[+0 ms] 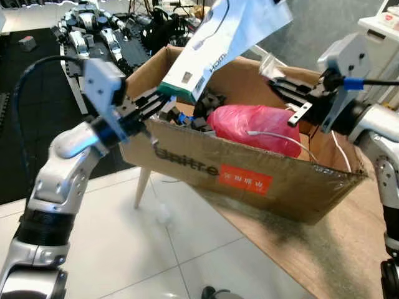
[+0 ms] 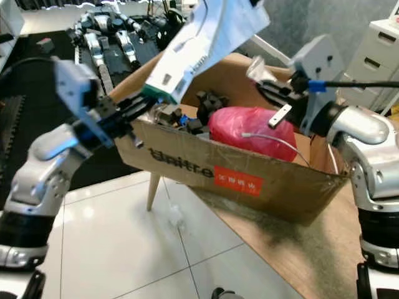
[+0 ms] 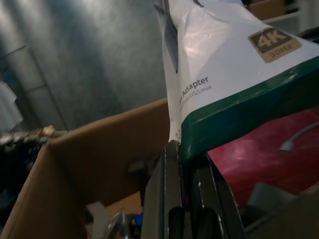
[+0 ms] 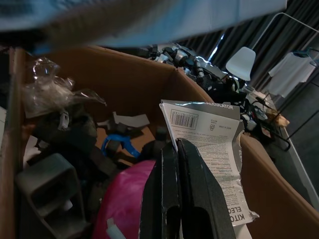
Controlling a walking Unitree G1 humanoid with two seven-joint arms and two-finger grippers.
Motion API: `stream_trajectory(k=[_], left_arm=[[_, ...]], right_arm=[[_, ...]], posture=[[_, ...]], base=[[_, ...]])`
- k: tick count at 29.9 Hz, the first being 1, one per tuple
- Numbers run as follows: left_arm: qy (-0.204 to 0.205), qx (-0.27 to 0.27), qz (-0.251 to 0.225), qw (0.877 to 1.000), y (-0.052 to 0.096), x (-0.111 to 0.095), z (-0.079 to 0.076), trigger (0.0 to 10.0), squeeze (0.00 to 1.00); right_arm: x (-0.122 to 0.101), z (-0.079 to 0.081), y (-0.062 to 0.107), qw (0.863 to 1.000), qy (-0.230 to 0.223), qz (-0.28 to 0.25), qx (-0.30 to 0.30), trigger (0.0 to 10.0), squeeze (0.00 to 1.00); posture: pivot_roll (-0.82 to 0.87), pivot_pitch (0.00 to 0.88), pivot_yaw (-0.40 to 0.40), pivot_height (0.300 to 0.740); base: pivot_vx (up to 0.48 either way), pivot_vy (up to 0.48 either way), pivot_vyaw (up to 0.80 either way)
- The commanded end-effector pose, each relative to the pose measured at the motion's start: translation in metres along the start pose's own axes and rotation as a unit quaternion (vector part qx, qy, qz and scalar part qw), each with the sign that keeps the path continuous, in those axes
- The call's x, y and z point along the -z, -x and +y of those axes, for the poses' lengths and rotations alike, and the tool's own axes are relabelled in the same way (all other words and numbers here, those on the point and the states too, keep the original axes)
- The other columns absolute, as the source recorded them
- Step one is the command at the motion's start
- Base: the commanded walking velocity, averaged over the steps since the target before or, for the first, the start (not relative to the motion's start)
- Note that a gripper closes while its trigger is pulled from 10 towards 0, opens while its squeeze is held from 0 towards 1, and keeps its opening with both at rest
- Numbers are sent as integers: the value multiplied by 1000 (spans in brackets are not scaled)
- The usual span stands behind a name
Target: Picking trash to rubbish bin
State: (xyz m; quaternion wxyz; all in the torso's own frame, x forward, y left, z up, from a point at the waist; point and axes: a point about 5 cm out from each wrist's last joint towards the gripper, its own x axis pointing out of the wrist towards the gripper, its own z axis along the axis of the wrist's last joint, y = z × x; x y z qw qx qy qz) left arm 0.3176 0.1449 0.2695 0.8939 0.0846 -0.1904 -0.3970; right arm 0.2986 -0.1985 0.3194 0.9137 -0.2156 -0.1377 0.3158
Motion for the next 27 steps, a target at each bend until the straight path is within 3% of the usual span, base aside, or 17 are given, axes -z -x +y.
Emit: stream_trajectory(k=[1,7,8,9,11,12,13,14,15,19,23,27], left_arm=[[0,-9,22,1000,-11,7,-4,10000,0],[-43,-85,87,992,-25,22,5,10000,0],[-52,-97,99,989,-26,23,6,10000,0],[-57,-102,105,988,-27,24,7,10000,0],[-63,-111,111,986,-28,24,9,10000,0],[-66,-123,115,983,-29,24,11,10000,0],[-66,-123,115,983,-29,24,11,10000,0],[-64,-142,117,981,-31,24,14,10000,706],[-66,-157,117,978,-31,22,17,10000,1000],[-69,-173,113,976,-32,18,22,10000,1000],[-75,-140,96,983,-32,5,22,10000,1000],[-53,-127,51,989,-29,-13,25,10000,1000]], right_arm=[[-2,9,-3,1000,-1,-4,-22,10000,0],[-1,13,-2,1000,-11,0,-28,10000,4],[-1,11,0,1000,-13,1,-24,10000,75],[-1,10,1,1000,-15,2,-22,10000,337],[-1,9,2,1000,-17,2,-18,10000,337],[-2,7,3,1000,-22,1,-12,10000,651],[-2,7,3,1000,-22,1,-12,10000,651],[-2,4,4,1000,-25,3,-1,10000,1000],[-2,2,5,1000,-30,1,8,10000,1000],[-5,-2,7,999,-36,-12,23,10000,1000],[-15,-5,11,997,-43,-50,26,10000,1000],[-24,-7,15,995,-45,-89,24,10000,1000]], posture=[[29,86,19,740],[21,90,23,740],[16,95,24,740],[16,95,24,740],[16,95,24,740],[16,95,24,740],[16,95,24,740],[13,101,28,740],[13,101,28,740],[9,100,31,740],[9,100,32,740],[13,97,31,740]], base=[[0,0,0],[0,0,0],[0,0,0],[0,0,0],[0,0,0],[0,0,0],[0,0,0],[0,0,0],[0,0,0],[0,0,0],[0,0,0],[0,0,0]])
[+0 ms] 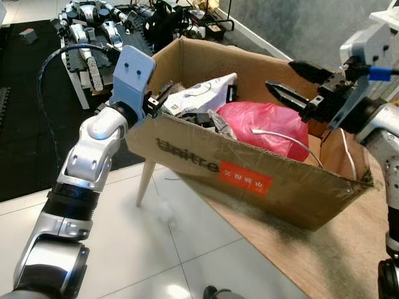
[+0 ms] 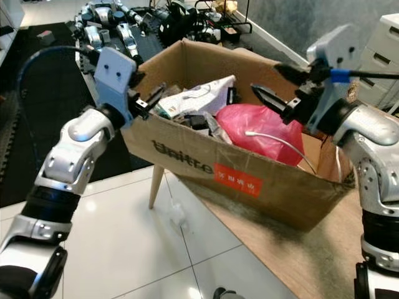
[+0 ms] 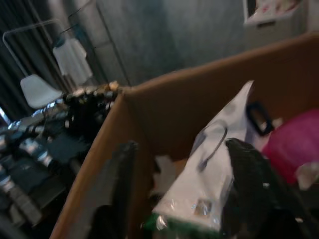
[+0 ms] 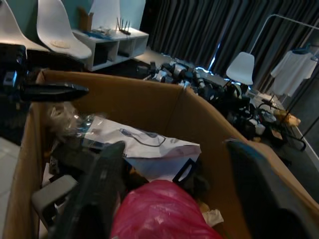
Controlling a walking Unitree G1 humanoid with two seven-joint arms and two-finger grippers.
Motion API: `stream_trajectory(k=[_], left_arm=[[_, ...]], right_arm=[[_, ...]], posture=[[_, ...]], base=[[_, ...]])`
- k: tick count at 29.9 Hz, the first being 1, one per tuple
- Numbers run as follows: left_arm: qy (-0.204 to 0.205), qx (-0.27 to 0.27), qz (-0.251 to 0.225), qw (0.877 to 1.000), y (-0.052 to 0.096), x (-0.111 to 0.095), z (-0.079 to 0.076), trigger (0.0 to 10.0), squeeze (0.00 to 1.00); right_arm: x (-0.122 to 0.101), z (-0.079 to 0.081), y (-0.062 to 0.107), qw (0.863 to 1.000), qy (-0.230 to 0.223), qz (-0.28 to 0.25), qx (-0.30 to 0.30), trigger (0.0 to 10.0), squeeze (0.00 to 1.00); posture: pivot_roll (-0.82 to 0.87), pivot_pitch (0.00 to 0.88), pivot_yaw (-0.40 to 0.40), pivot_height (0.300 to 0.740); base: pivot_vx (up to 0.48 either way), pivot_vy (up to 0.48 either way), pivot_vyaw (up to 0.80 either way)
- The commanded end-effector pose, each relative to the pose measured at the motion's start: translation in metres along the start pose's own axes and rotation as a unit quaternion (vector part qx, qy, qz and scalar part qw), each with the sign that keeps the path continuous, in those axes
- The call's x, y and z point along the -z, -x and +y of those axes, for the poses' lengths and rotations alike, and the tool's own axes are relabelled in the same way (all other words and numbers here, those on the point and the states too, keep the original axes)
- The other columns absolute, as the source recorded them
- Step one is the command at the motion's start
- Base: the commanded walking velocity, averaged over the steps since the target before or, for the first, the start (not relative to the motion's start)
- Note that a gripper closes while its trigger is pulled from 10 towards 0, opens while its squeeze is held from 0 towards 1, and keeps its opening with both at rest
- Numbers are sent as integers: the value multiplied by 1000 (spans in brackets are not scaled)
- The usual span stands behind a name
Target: Picking trash to rubbish bin
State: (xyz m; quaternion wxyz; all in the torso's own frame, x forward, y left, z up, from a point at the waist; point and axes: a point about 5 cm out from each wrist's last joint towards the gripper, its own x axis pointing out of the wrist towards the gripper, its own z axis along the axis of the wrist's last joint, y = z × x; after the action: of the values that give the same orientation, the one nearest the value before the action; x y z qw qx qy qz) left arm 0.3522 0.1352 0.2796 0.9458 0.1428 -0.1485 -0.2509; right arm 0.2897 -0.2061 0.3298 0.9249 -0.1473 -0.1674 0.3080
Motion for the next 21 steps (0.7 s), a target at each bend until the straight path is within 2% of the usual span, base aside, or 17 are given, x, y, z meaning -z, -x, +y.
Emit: stream_trajectory(k=[1,3,4,5,6,7,8,10,13,14,17,18,19,20,21], left_arm=[[10,9,-31,999,3,-17,8,10000,1000],[66,30,-91,993,10,-34,12,10000,1000],[96,44,-128,986,15,-44,13,10000,361],[96,44,-128,986,15,-44,13,10000,361],[154,91,-198,964,31,-62,15,10000,0],[154,91,-198,964,31,-62,15,10000,0],[166,117,-223,954,41,-67,16,10000,0],[157,111,-207,959,45,-62,19,10000,0],[155,112,-202,961,47,-59,20,10000,0],[161,140,-210,954,56,-58,17,10000,0],[167,156,-215,949,61,-59,15,10000,0],[188,179,-222,940,69,-58,13,10000,0],[188,179,-222,940,69,-58,13,10000,0],[211,195,-228,930,76,-59,12,10000,0],[211,195,-228,930,76,-59,12,10000,0]], right_arm=[[-14,0,4,999,8,-43,-5,10000,1000],[-24,1,6,996,0,-89,-14,10000,1000],[-30,3,7,993,-9,-119,-24,10000,663],[-30,3,7,993,-9,-119,-24,10000,663],[-43,11,12,979,-38,-190,-63,10000,0],[-43,11,12,979,-38,-190,-63,10000,0],[-48,18,15,968,-51,-226,-95,10000,0],[-46,26,17,961,-58,-238,-127,10000,0],[-45,29,17,960,-59,-237,-139,10000,0],[-41,41,17,952,-69,-236,-181,10000,0],[-40,45,18,948,-76,-239,-197,10000,0],[-37,55,15,940,-90,-238,-228,10000,0],[-37,55,15,940,-90,-238,-228,10000,0],[-34,63,11,935,-101,-233,-248,10000,0],[-34,63,11,935,-101,-233,-248,10000,0]], posture=[[13,97,31,740],[13,97,31,740],[19,94,27,740],[19,94,27,740],[19,94,27,740],[19,94,27,740],[19,94,27,740],[19,94,27,740],[19,94,27,740],[39,89,15,740],[39,89,15,740],[50,90,10,740],[50,90,10,740],[49,91,11,740],[49,91,11,740]], base=[[0,0,0],[0,0,0],[0,0,0],[0,0,0],[0,0,0],[0,0,0],[0,0,0],[0,0,0],[0,0,0],[0,0,0],[0,0,0],[0,0,0],[0,0,0],[0,0,0],[0,0,0]])
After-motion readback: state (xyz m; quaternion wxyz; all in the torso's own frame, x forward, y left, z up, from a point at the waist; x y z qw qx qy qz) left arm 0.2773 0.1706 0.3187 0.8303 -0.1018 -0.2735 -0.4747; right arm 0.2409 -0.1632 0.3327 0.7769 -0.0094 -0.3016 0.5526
